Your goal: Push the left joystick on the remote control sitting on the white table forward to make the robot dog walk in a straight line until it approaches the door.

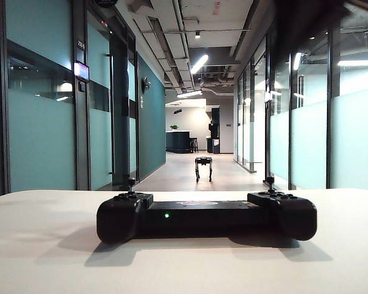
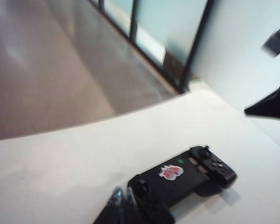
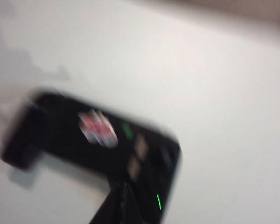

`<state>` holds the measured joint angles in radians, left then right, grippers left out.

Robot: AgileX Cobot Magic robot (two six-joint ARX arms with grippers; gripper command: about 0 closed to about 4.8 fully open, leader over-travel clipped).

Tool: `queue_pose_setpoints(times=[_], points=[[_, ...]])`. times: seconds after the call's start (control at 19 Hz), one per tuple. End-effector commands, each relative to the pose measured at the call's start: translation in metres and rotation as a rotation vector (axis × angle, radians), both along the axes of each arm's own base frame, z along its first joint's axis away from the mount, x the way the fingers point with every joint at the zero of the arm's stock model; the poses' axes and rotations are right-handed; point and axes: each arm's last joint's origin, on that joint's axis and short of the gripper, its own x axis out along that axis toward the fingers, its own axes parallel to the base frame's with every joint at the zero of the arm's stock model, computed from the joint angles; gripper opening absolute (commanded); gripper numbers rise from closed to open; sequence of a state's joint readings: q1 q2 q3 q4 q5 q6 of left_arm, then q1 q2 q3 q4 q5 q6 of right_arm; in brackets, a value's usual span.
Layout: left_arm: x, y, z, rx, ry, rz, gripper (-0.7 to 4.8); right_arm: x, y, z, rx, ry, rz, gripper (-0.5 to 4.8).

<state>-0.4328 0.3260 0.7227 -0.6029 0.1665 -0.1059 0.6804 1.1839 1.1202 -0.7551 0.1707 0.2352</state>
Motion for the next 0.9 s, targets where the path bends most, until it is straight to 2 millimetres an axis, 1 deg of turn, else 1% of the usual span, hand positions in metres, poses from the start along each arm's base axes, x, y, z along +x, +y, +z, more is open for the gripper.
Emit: queue_pose_setpoints(times=[0.05, 0.26, 0.37, 0.47, 0.74, 0.9], points=[[-0.01, 0.006, -0.023, -0.027, -0.073, 0.032, -0.05, 0.001, 0.005, 0.012, 0.052, -0.13, 0.04, -0.02], [-0.018, 0.013, -0.048, -0.093, -0.227, 0.127, -0.05, 0.002, 0.006, 0.013, 0.06, -0.14, 0.039, -0.01], [-0.011, 0.01, -0.058, -0.079, -0.204, 0.141, -0.05, 0.002, 0.006, 0.013, 0.058, -0.139, 0.039, -0.01], [-0.006, 0.007, -0.064, -0.091, -0.223, 0.13, -0.05, 0.002, 0.006, 0.013, 0.058, -0.14, 0.037, -0.01], [0.001, 0.004, -0.071, -0.104, -0.294, 0.13, -0.05, 0.002, 0.006, 0.013, 0.06, -0.139, 0.039, -0.01], [0.008, 0.001, -0.083, -0.102, -0.295, 0.13, -0.06, 0.002, 0.006, 0.013, 0.059, -0.14, 0.039, -0.01]])
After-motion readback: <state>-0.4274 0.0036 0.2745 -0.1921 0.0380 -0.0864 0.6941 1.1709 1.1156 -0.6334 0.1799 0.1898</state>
